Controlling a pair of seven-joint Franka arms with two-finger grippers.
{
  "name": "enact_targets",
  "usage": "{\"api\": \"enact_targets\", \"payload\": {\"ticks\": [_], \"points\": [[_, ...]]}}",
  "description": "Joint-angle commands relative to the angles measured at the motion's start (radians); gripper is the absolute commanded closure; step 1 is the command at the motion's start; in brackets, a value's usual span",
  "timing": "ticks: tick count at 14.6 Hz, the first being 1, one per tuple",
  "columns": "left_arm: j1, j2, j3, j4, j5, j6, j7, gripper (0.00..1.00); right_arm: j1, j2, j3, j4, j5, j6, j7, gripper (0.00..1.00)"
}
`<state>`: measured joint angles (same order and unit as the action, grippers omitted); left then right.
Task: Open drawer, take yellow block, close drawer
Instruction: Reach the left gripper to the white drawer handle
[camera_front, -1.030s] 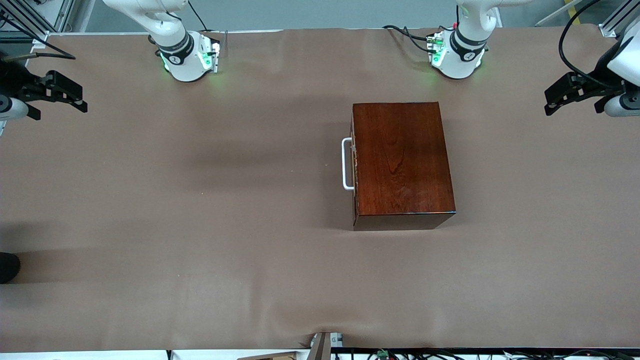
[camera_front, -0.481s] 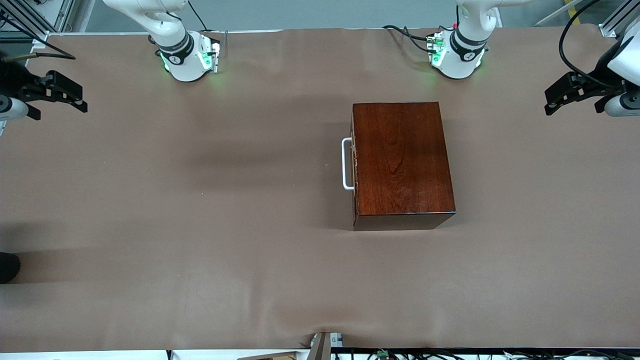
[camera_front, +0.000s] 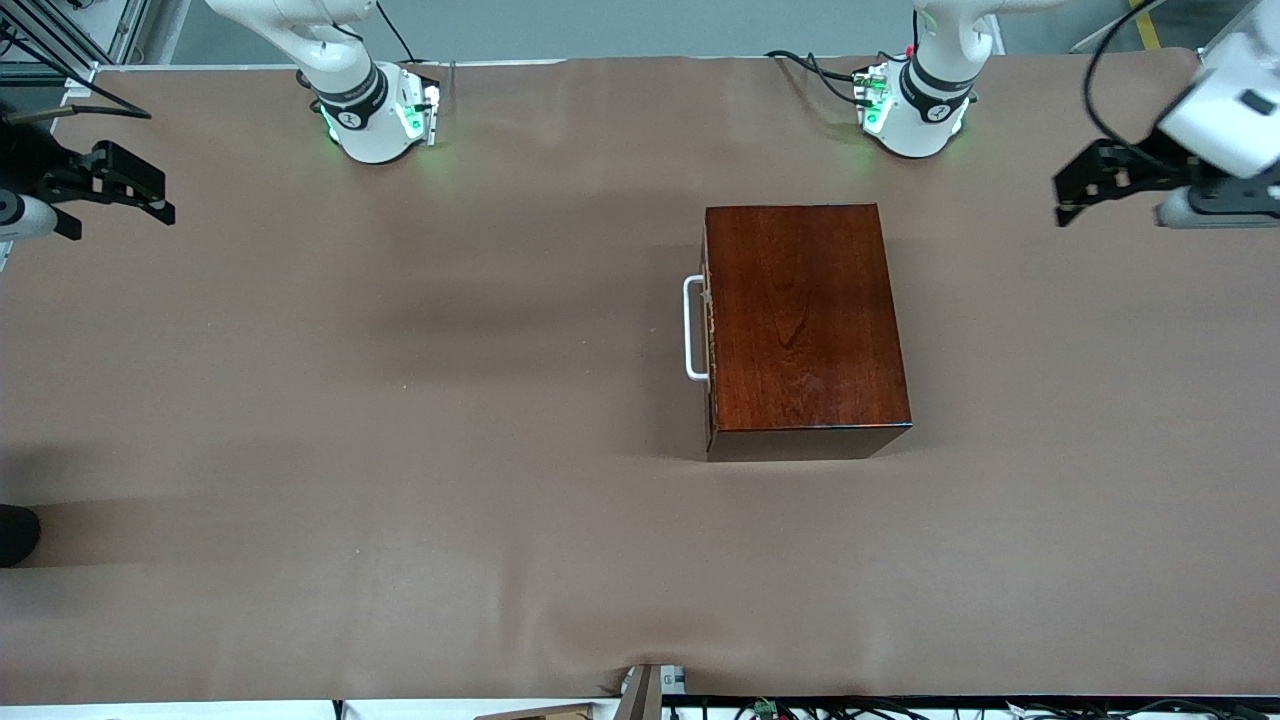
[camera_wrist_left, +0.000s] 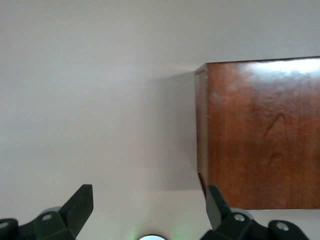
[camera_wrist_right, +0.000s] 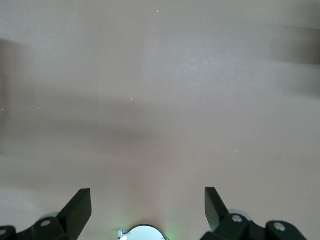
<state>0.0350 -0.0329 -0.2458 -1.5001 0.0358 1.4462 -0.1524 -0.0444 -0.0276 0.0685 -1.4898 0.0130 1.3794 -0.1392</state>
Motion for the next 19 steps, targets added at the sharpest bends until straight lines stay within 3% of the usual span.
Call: {"api": "enact_targets", "payload": {"ticks": [1, 7, 9, 13, 16, 19], "points": [[-0.007, 0.040, -0.097, 0.014, -0.002, -0.004, -0.093, 0.00, 0.001, -0.023, 0.001, -0.023, -0.004, -0.002, -0.007, 0.00], [-0.038, 0.183, -0.279, 0.026, 0.006, 0.091, -0.360, 0.00, 0.000, -0.023, 0.001, -0.023, -0.004, -0.003, -0.007, 0.00], [-0.124, 0.270, -0.276, 0.078, 0.013, 0.123, -0.421, 0.00, 0.000, -0.023, 0.001, -0.023, -0.004, -0.003, -0.007, 0.00], [-0.300, 0.456, -0.267, 0.231, 0.154, 0.157, -0.654, 0.00, 0.000, -0.023, 0.001, -0.023, -0.004, -0.005, -0.007, 0.00], [-0.366, 0.522, -0.253, 0.248, 0.185, 0.264, -0.739, 0.00, 0.000, -0.023, 0.001, -0.023, -0.004, -0.006, -0.007, 0.00], [-0.533, 0.585, -0.106, 0.282, 0.187, 0.303, -0.788, 0.00, 0.000, -0.023, 0.001, -0.023, -0.004, -0.006, -0.007, 0.00]]}}
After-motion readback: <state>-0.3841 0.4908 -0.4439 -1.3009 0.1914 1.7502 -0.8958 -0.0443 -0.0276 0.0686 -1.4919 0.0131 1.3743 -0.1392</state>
